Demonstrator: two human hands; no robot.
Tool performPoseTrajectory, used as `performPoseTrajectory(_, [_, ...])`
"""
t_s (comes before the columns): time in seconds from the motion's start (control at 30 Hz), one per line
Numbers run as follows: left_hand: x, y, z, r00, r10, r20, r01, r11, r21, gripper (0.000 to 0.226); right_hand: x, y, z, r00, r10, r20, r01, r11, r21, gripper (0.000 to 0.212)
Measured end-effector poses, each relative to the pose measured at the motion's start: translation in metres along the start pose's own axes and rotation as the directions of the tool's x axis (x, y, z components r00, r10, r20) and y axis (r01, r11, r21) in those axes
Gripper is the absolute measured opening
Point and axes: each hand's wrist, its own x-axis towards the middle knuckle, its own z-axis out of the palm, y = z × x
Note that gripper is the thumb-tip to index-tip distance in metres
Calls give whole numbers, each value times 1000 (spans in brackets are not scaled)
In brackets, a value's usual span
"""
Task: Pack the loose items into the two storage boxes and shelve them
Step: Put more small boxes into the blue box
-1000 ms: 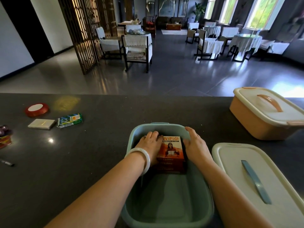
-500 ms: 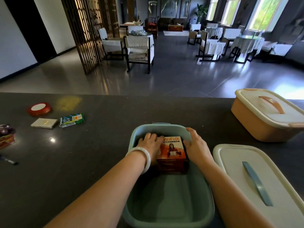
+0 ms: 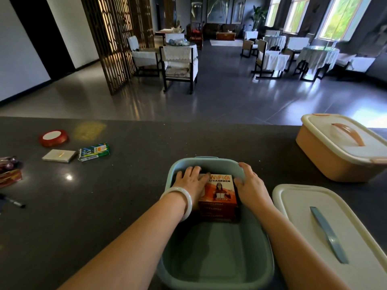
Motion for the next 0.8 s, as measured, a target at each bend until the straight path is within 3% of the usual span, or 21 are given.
performPoseTrajectory(0.23, [-17, 6, -2, 998, -30, -58, 23, 993, -117, 115, 2, 0, 1, 1000, -6, 0, 6, 1000, -9, 50])
performPoseTrajectory(0.4, [-34, 4, -5, 968, -69, -241, 15, 975, -220, 91, -4, -4, -2, 999, -15, -32, 14, 998, -54, 52])
performPoseTrajectory(0.53, [-53, -10, 4, 893, -228, -388, 77, 927, -368, 74, -15, -15, -3, 961, -249, -123, 227, 960, -165, 45])
performPoseTrajectory(0.6, [-60, -18, 10, 878, -341, -336, 136, 851, -507, 71, -22, -20, -3, 917, -392, -71, 375, 910, -179, 38])
performPoseTrajectory(0.7, [-64, -21, 15, 891, -421, -168, 180, 669, -722, 64, -29, -24, -3, 878, -477, 42, 475, 857, -199, 30])
performPoseTrajectory(0.8, [-61, -20, 18, 887, -440, -143, 164, 588, -792, 57, -22, -36, 19, 880, -322, 349, 412, 883, -224, 33])
